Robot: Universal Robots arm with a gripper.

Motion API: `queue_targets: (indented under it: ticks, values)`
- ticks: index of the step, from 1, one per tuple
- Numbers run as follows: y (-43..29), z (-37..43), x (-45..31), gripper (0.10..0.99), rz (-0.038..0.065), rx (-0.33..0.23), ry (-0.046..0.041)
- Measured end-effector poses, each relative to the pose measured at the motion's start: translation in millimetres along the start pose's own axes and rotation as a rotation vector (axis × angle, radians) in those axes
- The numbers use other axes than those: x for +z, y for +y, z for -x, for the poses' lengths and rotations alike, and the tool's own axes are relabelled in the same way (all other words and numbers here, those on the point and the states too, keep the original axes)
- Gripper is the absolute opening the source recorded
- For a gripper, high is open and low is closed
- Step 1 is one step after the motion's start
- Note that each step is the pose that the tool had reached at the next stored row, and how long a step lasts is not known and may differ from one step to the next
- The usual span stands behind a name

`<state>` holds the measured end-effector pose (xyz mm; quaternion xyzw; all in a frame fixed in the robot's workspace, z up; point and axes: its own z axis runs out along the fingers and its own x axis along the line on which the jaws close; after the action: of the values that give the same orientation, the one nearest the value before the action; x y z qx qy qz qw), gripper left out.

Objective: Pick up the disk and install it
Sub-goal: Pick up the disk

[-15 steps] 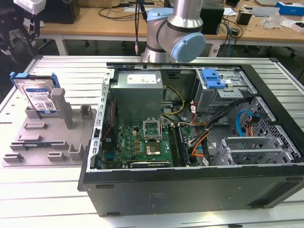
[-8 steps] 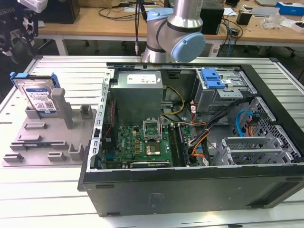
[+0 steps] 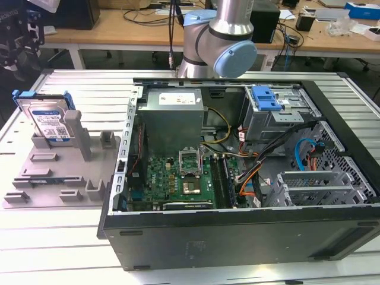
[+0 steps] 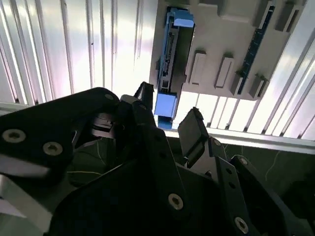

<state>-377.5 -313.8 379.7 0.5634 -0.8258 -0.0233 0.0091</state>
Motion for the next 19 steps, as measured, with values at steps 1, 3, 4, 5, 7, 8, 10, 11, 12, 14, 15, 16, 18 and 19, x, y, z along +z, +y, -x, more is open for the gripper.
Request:
queue_targets:
  ticks: [1, 3, 4, 5, 7, 8, 10, 11, 12, 14, 15, 16, 18, 19]
  values:
    - [0.0, 0.0, 0.1, 0.482, 0.000, -0.034, 0.0017]
    - [0.0, 0.0, 0.2, 0.482, 0.001, -0.102, 0.0050]
    - [0.0, 0.0, 0.3, 0.482, 0.002, -0.143, 0.0070]
    - [0.0, 0.0, 0.4, 0.482, 0.002, -0.176, 0.0086]
    - [0.0, 0.1, 0.6, 0.482, 0.002, -0.258, 0.0146]
    - [0.0, 0.0, 0.6, 0.482, 0.002, -0.266, 0.0170]
    - [0.0, 0.0, 0.6, 0.482, 0.002, -0.266, 0.0170]
    - [0.0, 0.0, 0.6, 0.482, 0.002, -0.267, 0.0170]
    - [0.0, 0.0, 0.6, 0.482, 0.002, -0.267, 0.0170]
    - [2.9, -1.0, 1.2, 0.482, -0.011, -0.267, 0.0138]
    - [3.9, -1.4, 1.5, 0.482, -0.014, -0.267, 0.0131]
    - [4.9, -1.8, 1.8, 0.482, -0.016, -0.267, 0.0126]
    - [8.6, -2.3, 2.9, 0.482, -0.017, -0.269, 0.0125]
    - [9.9, -2.2, 3.2, 0.482, -0.017, -0.271, 0.0126]
